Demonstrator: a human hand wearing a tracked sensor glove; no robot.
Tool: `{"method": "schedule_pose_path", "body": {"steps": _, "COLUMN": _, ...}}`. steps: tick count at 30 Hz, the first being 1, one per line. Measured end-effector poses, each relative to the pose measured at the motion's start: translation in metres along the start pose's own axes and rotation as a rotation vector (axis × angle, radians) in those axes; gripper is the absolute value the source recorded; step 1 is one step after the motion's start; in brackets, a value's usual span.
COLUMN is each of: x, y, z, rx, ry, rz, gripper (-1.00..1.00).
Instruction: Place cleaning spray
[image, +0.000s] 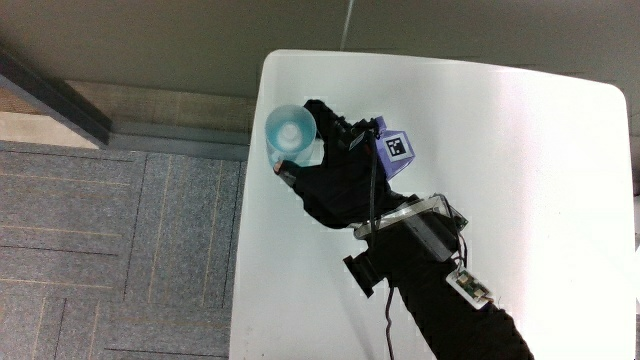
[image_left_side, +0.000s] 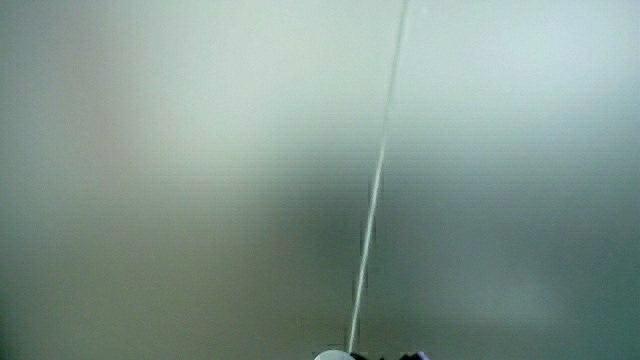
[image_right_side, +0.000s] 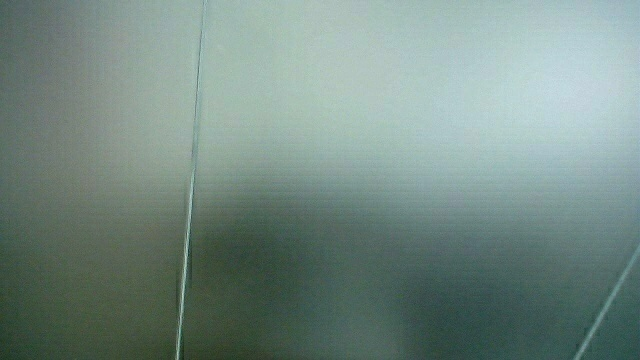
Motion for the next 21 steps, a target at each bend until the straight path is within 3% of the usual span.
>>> {"method": "schedule_pose_path", "body": {"steps": 2, "x": 0.004, "y": -0.001, "z": -0.002, "rx": -0.006, "ry": -0.026, "rz": -0.008, "gripper": 0.0}}
{"method": "schedule_pose_path", "body": {"steps": 3, "x": 0.009, "y": -0.001, "z": -0.003, "rx": -0.009, "ry": -0.008, "rz": 0.009, "gripper": 0.0}}
{"method": "schedule_pose_path", "body": {"steps": 5, "x": 0.009, "y": -0.004, "z": -0.006, "rx": -0.016, "ry": -0.003, "rz": -0.026, "gripper": 0.0}}
{"method": "schedule_pose_path", "body": {"steps": 7, "x": 0.017, "y": -0.004, "z": -0.007, "rx": -0.016, "ry": -0.007, "rz": -0.024, "gripper": 0.0}}
{"method": "schedule_pose_path", "body": {"steps": 10, "x": 0.039, "y": -0.006, "z": -0.005, "rx": -0.005, "ry": -0.04, "rz": -0.035, "gripper": 0.0}}
{"method": "schedule_pose_path", "body": {"steps": 12, "x": 0.039, "y": -0.01, "z": -0.009, "rx": -0.015, "ry": -0.004, "rz": -0.084, "gripper": 0.0}}
{"method": "schedule_pose_path", "body": {"steps": 14, "x": 0.045, "y": -0.013, "z": -0.009, "rx": -0.01, "ry": 0.003, "rz": -0.097, "gripper": 0.0}}
{"method": "schedule_pose_path", "body": {"steps": 15, "x": 0.048, "y": -0.015, "z": -0.009, "rx": -0.014, "ry": 0.004, "rz": -0.132, "gripper": 0.0}}
{"method": "schedule_pose_path", "body": {"steps": 20, "x": 0.059, "y": -0.02, "z": -0.009, "rx": -0.014, "ry": 0.002, "rz": -0.139, "gripper": 0.0}}
{"method": "schedule_pose_path", "body": {"steps": 21, "x": 0.066, "y": -0.019, "z": -0.009, "rx": -0.003, "ry": -0.001, "rz": -0.098, "gripper": 0.0}}
